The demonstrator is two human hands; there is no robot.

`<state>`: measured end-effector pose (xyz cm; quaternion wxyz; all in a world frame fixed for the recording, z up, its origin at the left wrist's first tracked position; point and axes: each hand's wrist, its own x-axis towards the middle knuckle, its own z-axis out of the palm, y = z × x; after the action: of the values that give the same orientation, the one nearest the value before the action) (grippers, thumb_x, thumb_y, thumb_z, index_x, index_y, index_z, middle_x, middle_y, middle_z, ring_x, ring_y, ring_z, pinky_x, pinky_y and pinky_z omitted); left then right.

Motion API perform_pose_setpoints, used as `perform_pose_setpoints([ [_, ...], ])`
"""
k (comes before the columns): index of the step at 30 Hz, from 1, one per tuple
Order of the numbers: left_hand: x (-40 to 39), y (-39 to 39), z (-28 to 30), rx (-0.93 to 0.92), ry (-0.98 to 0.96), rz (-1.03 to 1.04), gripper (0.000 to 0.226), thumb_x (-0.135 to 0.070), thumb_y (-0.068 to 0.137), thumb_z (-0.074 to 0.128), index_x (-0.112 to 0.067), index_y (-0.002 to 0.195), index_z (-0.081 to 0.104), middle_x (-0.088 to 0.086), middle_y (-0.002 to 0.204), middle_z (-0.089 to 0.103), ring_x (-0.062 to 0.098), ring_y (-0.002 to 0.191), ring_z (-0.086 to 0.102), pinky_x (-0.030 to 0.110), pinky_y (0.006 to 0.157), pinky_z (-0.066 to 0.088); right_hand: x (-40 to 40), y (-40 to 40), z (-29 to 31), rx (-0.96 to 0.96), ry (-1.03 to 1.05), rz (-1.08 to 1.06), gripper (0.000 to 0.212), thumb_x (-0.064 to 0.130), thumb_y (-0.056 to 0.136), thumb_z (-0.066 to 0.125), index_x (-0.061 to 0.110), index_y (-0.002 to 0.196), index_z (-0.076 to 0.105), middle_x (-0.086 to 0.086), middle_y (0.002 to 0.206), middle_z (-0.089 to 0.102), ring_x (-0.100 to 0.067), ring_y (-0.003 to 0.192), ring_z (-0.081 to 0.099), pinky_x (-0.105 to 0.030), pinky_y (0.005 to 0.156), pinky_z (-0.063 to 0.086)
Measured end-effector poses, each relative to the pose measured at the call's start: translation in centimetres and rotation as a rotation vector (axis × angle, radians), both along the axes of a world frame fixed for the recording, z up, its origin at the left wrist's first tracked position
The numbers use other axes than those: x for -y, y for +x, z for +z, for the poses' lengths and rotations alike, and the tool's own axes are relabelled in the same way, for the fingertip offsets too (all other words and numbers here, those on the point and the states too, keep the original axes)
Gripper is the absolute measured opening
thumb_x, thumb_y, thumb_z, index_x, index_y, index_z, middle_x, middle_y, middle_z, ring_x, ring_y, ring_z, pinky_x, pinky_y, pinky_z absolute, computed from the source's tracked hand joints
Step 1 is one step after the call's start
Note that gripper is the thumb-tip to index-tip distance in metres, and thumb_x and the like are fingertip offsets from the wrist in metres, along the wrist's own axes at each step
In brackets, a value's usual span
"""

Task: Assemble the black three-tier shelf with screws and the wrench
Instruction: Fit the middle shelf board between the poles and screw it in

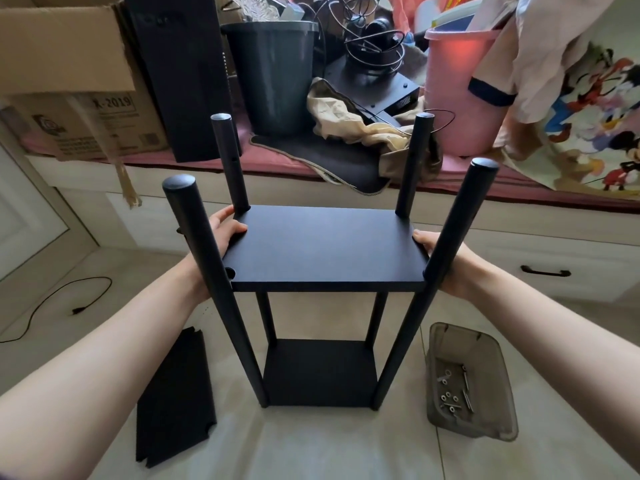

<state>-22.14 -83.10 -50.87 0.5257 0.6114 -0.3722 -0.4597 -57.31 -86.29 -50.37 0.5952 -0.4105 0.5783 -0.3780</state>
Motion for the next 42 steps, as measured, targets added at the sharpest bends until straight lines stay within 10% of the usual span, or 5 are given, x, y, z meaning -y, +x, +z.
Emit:
perform_pose_setpoints([
  [14, -0.8, 0.2, -4.8, -0.001, 0.013, -0.017, 0.047, -0.022, 0.102, 0.052, -0.041, 0.145, 0.043, -0.013, 0.089, 0.077, 0.007, 0.071, 0.074, 0.024, 0.051, 0.056, 0.7, -0.8, -4.2, -0.017, 0.053, -0.001, 0.036, 0.041, 0.098, 0.055, 0.009, 0.112, 0.065, -0.011, 0.105, 0.070, -0.019, 0.071, 0.072, -0.031, 0.055, 0.057],
  [22, -1.8, 0.8, -7.8, -0.049, 0.068, -0.082, 0.034, -0.034, 0.100, 0.057, -0.064, 0.114, 0.051, -0.021, 0.096, 0.075, 0.007, 0.087, 0.074, 0.023, 0.058, 0.057, 0.7, -1.0, -7.1, -0.029, 0.072, 0.001, 0.034, 0.038, 0.098, 0.055, 0.007, 0.109, 0.066, -0.009, 0.095, 0.073, -0.021, 0.071, 0.073, -0.032, 0.056, 0.057],
  [28, -2.0, 0.6, -9.6, -0.017, 0.033, -0.094, 0.052, -0.034, 0.101, 0.057, -0.049, 0.147, 0.038, -0.018, 0.112, 0.063, 0.000, 0.086, 0.073, 0.020, 0.058, 0.057, 0.8, -1.2, -9.0, -0.006, 0.092, 0.017, 0.033, 0.039, 0.098, 0.055, 0.009, 0.104, 0.067, -0.004, 0.081, 0.076, -0.021, 0.069, 0.073, -0.032, 0.053, 0.057],
  [42, -2.1, 0.4, -12.1, -0.016, 0.028, -0.075, 0.051, -0.029, 0.104, 0.052, -0.043, 0.151, 0.036, -0.016, 0.123, 0.063, 0.002, 0.091, 0.073, 0.019, 0.061, 0.056, 0.5, -1.1, -11.3, 0.047, 0.051, 0.048, 0.030, 0.038, 0.099, 0.055, 0.011, 0.104, 0.068, -0.005, 0.087, 0.076, -0.021, 0.074, 0.074, -0.031, 0.054, 0.057],
])
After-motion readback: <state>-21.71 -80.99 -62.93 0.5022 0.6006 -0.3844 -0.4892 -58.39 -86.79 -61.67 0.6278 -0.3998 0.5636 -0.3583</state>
